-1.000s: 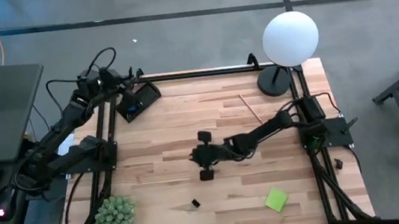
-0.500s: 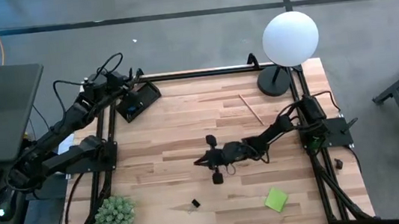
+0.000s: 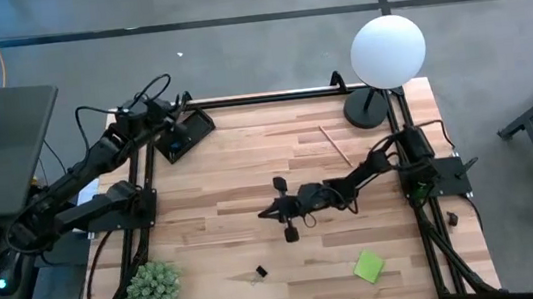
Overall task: Pick and place office supplies into organizer
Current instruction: Put the black pen into the black desk organizer
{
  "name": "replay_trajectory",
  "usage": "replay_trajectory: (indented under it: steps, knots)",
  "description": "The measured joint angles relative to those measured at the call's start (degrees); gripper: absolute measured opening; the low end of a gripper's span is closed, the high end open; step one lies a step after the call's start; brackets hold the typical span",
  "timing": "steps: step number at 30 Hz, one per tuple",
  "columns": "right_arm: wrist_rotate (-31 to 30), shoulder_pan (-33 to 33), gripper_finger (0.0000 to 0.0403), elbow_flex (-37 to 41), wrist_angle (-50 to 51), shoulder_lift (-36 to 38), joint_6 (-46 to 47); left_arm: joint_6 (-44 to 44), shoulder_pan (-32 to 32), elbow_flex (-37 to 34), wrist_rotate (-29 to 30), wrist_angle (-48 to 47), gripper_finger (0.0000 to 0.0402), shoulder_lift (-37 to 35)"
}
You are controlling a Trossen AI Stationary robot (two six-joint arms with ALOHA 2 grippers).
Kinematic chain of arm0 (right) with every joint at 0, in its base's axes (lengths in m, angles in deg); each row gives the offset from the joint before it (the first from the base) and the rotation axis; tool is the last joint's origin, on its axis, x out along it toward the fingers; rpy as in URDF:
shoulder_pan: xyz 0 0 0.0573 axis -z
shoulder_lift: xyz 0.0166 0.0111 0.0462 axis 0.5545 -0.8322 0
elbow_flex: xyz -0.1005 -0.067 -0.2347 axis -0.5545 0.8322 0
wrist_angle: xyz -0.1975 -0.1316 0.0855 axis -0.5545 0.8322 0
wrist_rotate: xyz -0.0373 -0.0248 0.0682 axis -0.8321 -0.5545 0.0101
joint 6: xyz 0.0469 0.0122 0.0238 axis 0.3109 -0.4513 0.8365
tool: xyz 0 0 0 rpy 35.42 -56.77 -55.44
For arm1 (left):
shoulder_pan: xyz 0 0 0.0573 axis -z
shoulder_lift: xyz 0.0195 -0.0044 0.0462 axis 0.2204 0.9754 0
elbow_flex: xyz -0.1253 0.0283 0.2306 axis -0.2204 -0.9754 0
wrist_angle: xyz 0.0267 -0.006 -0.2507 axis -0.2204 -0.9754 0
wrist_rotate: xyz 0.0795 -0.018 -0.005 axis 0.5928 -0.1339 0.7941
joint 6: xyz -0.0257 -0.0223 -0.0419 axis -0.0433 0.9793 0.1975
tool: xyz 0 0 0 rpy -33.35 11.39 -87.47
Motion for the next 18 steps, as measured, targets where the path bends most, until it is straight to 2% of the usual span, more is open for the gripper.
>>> replay_trajectory:
  steps: [5,12,18]
  knots:
    - [4.8,3.1,0.0004,0.0,-0.4,0.0,0.0,-3.3,-0.6,0.0,-0.1,-1.3,0.0008,0.4]
    - [10.6,5.9,0.0002,0.0,0.0,0.0,0.4,-0.3,-1.9,0.0,0.6,2.7,0.0008,1.7]
    - [12.7,6.6,0.0002,0.0,2.0,0.0,-0.9,5.2,-1.8,0.0,-6.2,3.0,0.0008,-3.0]
